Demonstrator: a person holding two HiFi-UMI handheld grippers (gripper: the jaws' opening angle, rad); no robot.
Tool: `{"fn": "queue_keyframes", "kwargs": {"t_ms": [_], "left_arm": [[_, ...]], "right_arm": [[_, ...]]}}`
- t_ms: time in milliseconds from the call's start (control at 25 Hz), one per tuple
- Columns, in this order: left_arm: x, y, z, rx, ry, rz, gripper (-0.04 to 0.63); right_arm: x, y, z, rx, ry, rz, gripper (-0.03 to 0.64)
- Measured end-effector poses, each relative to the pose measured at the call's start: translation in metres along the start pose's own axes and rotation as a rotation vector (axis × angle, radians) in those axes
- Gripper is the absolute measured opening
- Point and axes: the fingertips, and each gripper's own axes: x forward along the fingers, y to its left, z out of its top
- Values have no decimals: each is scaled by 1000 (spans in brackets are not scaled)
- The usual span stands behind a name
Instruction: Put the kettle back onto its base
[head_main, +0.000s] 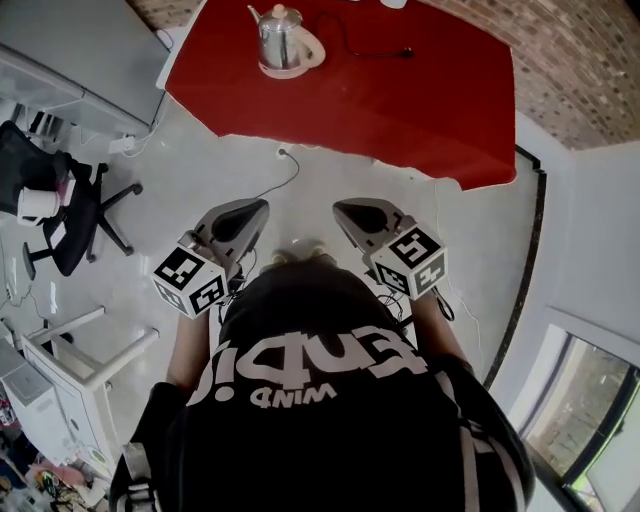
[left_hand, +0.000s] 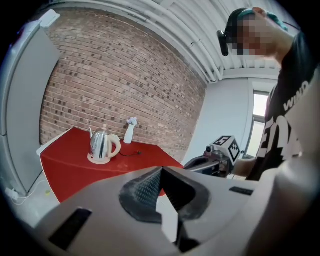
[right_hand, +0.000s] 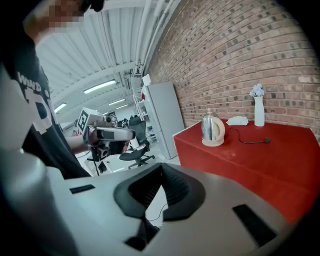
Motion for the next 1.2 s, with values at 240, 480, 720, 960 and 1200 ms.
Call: {"fn": "queue_keyframes", "kwargs": {"t_ms": [240,480,720,960,1200], "left_arm": [[-7,12,-3,-3,-1,-16,8],[-11,25,-1,2,-6,-26,9],[-14,33,-3,-4,-4,-30,8],[-21,37,-10,3,12,-25,9],[-25,36,-14,7,26,-23,8]], "right_arm": [[11,7,3,-20,15,-6,20],[19,11,11,-72,19,-17,20],[18,9,11,-50,34,-22,20],[20,11,11,-64,52,-6,20],[20,14,7,-65,71,6,20]]}}
